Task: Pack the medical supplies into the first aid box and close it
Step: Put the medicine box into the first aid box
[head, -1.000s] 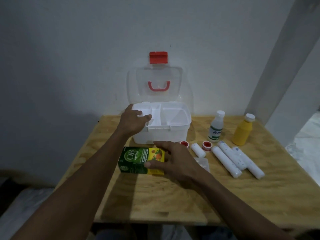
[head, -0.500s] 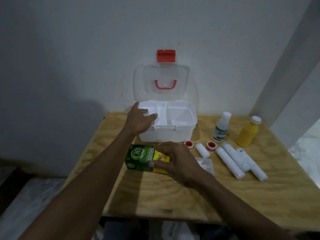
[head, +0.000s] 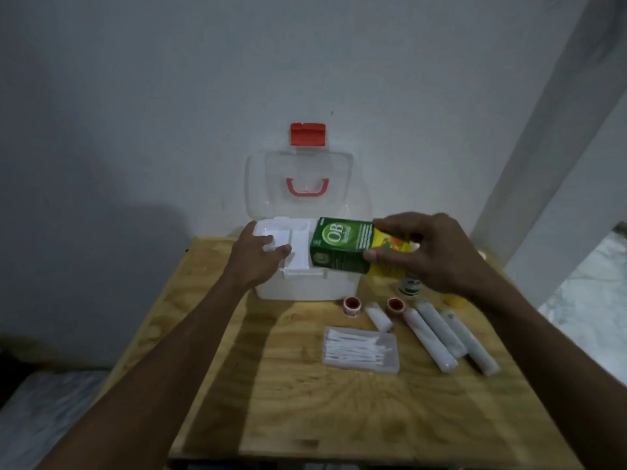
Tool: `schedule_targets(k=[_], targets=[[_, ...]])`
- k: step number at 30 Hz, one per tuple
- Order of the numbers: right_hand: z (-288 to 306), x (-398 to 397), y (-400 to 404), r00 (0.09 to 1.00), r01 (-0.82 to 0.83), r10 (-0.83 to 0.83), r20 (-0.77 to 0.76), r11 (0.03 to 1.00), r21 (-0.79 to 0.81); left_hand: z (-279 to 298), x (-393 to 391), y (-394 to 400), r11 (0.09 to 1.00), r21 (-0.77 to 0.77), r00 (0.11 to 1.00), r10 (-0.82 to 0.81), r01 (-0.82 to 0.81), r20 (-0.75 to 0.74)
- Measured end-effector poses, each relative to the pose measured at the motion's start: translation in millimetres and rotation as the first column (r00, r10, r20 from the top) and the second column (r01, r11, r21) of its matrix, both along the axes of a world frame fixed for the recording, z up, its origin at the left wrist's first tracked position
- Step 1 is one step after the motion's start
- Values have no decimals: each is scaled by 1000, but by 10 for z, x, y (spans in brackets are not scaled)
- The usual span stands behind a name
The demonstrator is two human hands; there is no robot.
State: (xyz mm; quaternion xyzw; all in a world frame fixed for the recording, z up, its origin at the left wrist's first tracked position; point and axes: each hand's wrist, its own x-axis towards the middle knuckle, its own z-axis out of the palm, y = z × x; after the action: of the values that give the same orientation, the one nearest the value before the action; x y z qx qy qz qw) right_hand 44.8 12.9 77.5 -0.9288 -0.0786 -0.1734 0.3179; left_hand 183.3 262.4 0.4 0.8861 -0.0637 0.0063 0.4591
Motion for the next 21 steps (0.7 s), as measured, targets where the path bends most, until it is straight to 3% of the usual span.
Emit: schedule_targets(k=[5,9,14,21], targets=[[98,502,-188,997,19,-29,-75,990,-138,7,8,-3,1000,-6,1000,0,0,4],[62,840,-184,978,-37,-18,-207,965,-259,-28,20,-2,1000,-31,1000,6,-6,22],[24,1109,-30,964,-117,16,-264,922,-370,-83,64,10,999,-36,1000,0,1,24],[-113,1355,194,933,-181,38,-357,908,-377,-83,75,1,999,-38,1000,7,-7,3]])
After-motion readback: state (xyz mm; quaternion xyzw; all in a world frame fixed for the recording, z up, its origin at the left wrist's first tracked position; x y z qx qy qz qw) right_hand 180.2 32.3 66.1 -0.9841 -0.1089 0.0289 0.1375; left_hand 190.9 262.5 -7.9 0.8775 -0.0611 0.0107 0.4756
